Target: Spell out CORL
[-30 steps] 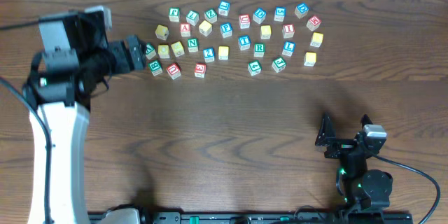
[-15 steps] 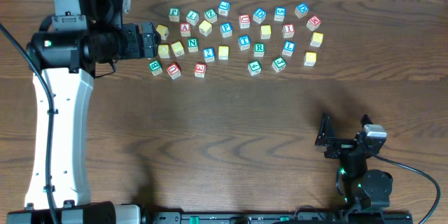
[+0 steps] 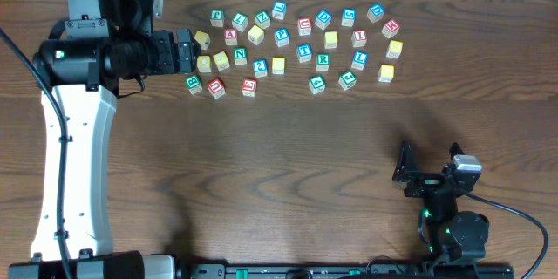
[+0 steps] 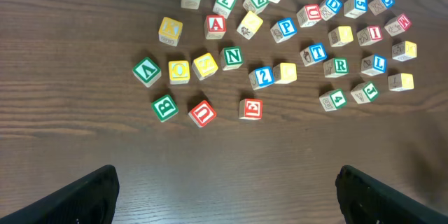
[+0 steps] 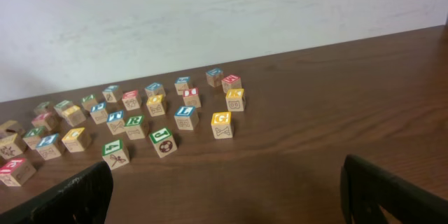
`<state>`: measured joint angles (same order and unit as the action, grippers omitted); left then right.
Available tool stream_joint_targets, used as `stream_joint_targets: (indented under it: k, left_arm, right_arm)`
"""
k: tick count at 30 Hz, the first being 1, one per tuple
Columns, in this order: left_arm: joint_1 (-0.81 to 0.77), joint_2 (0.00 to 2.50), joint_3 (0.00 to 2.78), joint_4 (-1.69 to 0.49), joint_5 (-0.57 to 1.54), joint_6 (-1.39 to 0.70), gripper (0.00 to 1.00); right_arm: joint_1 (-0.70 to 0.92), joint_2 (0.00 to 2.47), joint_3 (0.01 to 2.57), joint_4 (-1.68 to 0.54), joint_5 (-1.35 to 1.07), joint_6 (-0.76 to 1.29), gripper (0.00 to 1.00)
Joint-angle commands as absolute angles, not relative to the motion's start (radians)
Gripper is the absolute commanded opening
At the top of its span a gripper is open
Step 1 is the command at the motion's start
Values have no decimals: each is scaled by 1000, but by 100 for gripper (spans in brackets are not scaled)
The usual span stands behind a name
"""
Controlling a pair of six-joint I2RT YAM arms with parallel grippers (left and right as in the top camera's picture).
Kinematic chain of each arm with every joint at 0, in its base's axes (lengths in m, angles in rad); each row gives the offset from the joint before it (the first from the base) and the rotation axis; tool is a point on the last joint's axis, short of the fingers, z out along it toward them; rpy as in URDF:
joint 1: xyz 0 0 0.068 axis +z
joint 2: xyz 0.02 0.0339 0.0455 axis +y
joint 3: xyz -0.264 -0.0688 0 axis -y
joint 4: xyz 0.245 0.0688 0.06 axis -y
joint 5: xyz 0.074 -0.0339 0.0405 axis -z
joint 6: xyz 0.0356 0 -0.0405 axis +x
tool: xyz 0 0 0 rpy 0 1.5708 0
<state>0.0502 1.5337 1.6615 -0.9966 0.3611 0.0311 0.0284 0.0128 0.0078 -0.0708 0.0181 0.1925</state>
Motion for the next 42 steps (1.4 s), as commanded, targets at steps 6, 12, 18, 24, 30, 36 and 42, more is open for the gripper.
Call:
stream_joint_targets:
  k: [6,12,18,24,30,36,42]
  left_arm:
    - [49,1576,1691,-939,297,-15,98]
    - [13,1679,1694,-899,270,-43,98]
    - [-59,1752,1693,-899,143,-89,98]
    - [-120,1793,1693,-899,83,-170,98]
    - [-164,1824,1690,-900,81,-189,98]
    - [-201,1826,1686,-899,61,-191,98]
    - [-212,1826,1682,-903,59,-193,98]
  right_arm:
    - [34,10,6,-74,16,182,99]
    - [34,10,6,-74,16,182,99]
    - [34,10,6,-74,16,182,99]
    - [34,10,6,-74,16,182,99]
    - [34,9,6,-74,16,182,99]
    - [34,10,6,-74,16,182,99]
    - [34,9,6,-74,16,182,99]
